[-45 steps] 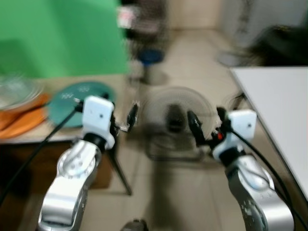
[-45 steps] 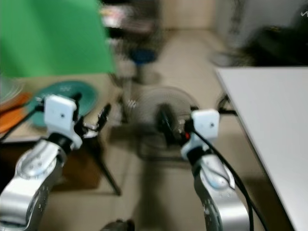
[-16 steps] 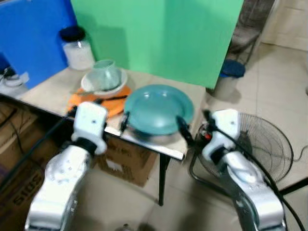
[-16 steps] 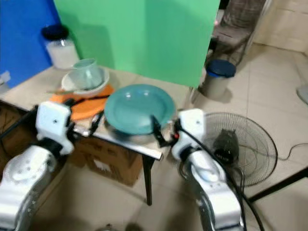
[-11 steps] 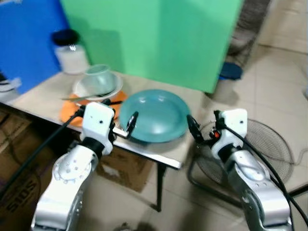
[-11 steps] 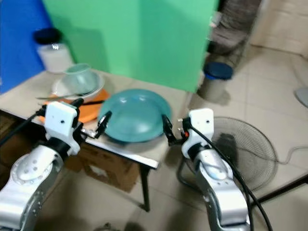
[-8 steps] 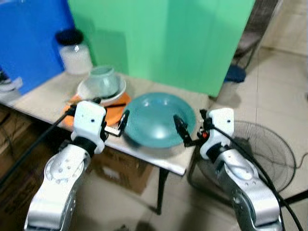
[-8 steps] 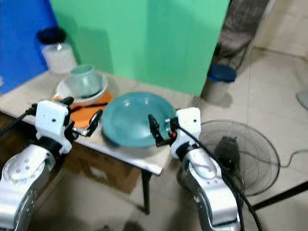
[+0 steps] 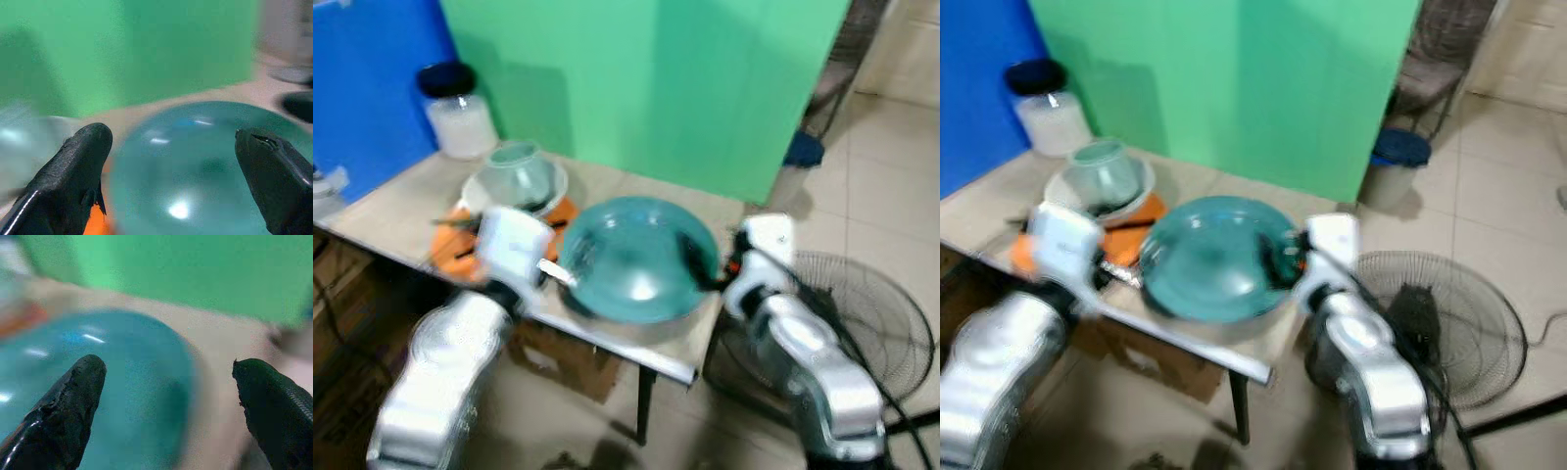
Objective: Setting the table
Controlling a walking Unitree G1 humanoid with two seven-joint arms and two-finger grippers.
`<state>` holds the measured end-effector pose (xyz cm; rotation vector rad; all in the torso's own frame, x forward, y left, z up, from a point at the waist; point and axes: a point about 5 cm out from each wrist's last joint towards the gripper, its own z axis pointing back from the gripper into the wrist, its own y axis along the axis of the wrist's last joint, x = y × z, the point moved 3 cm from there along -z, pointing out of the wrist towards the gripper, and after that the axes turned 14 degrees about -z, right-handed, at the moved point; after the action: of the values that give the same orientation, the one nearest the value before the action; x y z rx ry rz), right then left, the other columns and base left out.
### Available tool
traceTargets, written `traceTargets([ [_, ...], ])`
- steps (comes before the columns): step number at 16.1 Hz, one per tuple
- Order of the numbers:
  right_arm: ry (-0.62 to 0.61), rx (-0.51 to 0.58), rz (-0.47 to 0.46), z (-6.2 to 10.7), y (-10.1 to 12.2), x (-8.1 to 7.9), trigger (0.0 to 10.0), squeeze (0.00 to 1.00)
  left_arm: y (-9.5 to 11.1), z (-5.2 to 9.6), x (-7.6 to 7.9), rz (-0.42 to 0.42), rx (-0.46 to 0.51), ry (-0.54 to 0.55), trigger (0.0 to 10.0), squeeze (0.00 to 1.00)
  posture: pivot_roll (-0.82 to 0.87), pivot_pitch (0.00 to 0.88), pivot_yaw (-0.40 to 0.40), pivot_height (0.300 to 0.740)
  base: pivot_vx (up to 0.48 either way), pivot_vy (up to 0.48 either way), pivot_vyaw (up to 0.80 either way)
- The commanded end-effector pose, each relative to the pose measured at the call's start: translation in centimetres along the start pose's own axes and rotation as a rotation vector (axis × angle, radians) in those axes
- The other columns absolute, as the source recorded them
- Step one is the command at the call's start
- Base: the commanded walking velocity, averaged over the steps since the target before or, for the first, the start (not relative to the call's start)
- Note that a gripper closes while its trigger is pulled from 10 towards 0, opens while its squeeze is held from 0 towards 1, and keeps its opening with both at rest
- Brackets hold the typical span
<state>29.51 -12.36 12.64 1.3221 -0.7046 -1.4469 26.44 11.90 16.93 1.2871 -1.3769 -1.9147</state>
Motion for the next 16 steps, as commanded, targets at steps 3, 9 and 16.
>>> traceTargets([
  [3,-0.071,-0.101,-0.086,-1.0,-0.9,1.1,10.0,1.0,-0.9,0.5,1.5,-0.004,-0.027,-0.147,10.0,0.03,0.09,0.065,0.019,0.74,0.0,0.0,0.0],
  [9,-0.063,-0.232,-0.381,-2.1,-1.6,1.0,10.0,0.0,-1.6,1.5,1.9,0.05,-0.037,-0.21,10.0,0.02,0.08,0.054,0.012,0.74,0.0,0.0,0.0],
  [16,0.02,-0.285,-0.552,-2.1,-1.5,-0.2,0.0,0.0,-1.8,2.3,1.9,0.09,-0.029,-0.232,10.0,0.02,0.08,0.044,0.007,0.74,0.0,0.0,0.0],
])
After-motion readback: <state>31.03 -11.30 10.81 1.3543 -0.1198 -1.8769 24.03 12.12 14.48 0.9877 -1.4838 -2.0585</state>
